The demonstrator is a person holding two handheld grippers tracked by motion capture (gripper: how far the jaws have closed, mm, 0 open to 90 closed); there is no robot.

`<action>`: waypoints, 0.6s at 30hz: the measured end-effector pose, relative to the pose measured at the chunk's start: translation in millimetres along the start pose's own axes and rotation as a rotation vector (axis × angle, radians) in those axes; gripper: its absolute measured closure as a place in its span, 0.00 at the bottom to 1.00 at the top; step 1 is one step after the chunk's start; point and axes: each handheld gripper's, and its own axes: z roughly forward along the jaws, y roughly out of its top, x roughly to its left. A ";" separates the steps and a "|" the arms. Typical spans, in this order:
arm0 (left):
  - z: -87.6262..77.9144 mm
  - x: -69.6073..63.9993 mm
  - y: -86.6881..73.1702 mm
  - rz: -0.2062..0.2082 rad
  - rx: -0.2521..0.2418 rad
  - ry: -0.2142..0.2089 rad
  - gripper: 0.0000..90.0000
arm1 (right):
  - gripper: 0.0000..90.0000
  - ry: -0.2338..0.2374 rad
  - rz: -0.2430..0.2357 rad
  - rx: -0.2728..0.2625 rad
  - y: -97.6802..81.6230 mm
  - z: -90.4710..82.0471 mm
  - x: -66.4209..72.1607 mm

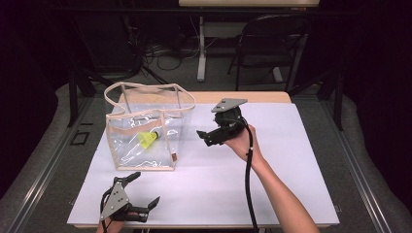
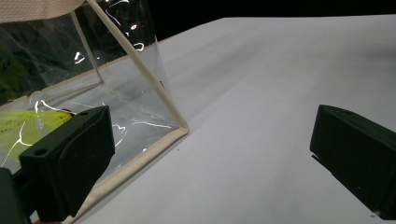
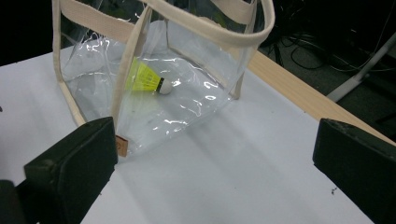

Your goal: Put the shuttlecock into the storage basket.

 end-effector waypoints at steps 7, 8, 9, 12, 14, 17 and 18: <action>-0.1 -0.2 -0.1 0.002 0.002 -0.001 0.00 | 0.00 0.001 0.000 0.001 -15.9 -4.0 4.2; -0.1 -0.2 0.0 0.003 0.002 -0.001 0.00 | 0.00 0.001 0.000 -0.001 -18.3 -4.6 5.1; -0.3 -0.5 -0.1 0.000 0.000 -0.001 0.00 | 0.00 0.000 -0.001 0.000 -20.5 -5.4 6.2; -0.7 -0.4 -0.2 0.001 0.000 -0.001 0.00 | 0.00 0.002 -0.002 -0.013 -28.7 -9.0 10.3; -0.9 -0.5 -0.2 0.001 0.000 -0.001 0.00 | 0.00 0.005 0.001 -0.017 -30.4 -10.1 11.1; -0.9 -0.6 -0.2 0.002 -0.001 0.000 0.00 | 0.00 0.008 -0.002 -0.036 -36.7 -15.5 15.1; -0.9 -0.6 -0.2 0.002 0.000 -0.001 0.00 | 0.00 0.013 0.000 -0.042 -38.5 -17.1 16.0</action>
